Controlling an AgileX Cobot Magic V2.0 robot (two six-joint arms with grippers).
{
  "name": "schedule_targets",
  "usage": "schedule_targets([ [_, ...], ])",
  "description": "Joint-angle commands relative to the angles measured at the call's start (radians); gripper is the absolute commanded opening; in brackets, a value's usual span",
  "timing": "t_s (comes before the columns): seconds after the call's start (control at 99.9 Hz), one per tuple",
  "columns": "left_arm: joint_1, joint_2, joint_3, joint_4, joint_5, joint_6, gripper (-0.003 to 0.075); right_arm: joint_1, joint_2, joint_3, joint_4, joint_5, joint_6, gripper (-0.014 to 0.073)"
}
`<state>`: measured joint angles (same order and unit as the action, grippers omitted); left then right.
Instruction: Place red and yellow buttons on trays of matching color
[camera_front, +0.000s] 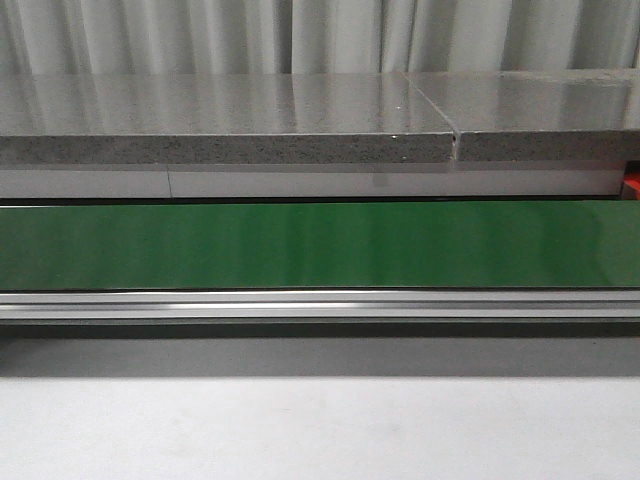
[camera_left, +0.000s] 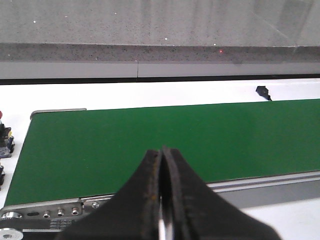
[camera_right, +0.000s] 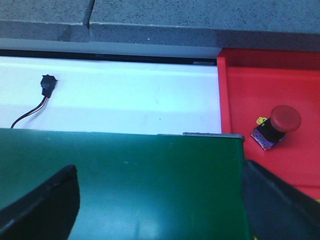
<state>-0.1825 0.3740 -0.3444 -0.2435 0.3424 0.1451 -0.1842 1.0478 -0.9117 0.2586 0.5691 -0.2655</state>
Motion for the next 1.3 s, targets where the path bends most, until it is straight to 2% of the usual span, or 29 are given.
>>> schedule_targets([
  [0.0,-0.009,0.005,-0.025,-0.009,-0.075,0.000,-0.0019,0.005,-0.103,0.036,-0.001,-0.043,-0.026,0.0645],
  [0.16,-0.009,0.005,-0.025,-0.009,-0.075,0.000,-0.0019,0.028,-0.252,0.152,-0.001,-0.044,-0.035,0.0630],
  [0.24,-0.009,0.005,-0.025,-0.009,-0.075,0.000,-0.0019,0.057,-0.311,0.192,-0.001,-0.042,-0.035,0.0560],
  [0.36,-0.009,0.005,-0.025,-0.009,-0.075,0.000,-0.0019,0.069,-0.375,0.233,-0.001,-0.032,-0.035,0.0355],
  [0.37,-0.009,0.005,-0.025,-0.009,-0.075,0.000,-0.0019,0.069,-0.379,0.236,-0.001,-0.032,-0.035,0.0309],
  [0.38,-0.009,0.005,-0.025,-0.009,-0.075,0.000,-0.0019,0.069,-0.381,0.237,-0.001,-0.032,-0.035,0.0309],
  [0.44,-0.009,0.005,-0.025,-0.009,-0.075,0.000,-0.0019,0.069,-0.392,0.240,-0.001,-0.025,-0.035,0.0153],
  [0.45,-0.009,0.005,-0.025,-0.009,-0.075,0.000,-0.0019,0.069,-0.393,0.240,-0.001,-0.025,-0.035,0.0153],
  [0.51,-0.009,0.005,-0.025,-0.009,-0.075,0.000,-0.0019,0.069,-0.393,0.240,-0.001,-0.022,-0.035,0.0005],
  [0.56,-0.009,0.005,-0.025,-0.009,-0.075,0.000,-0.0019,0.069,-0.393,0.240,-0.001,-0.020,-0.035,-0.0075],
  [1.291,-0.009,0.005,-0.025,-0.009,-0.072,0.000,-0.0011,0.069,-0.393,0.240,-0.001,-0.020,-0.035,-0.0068],
])
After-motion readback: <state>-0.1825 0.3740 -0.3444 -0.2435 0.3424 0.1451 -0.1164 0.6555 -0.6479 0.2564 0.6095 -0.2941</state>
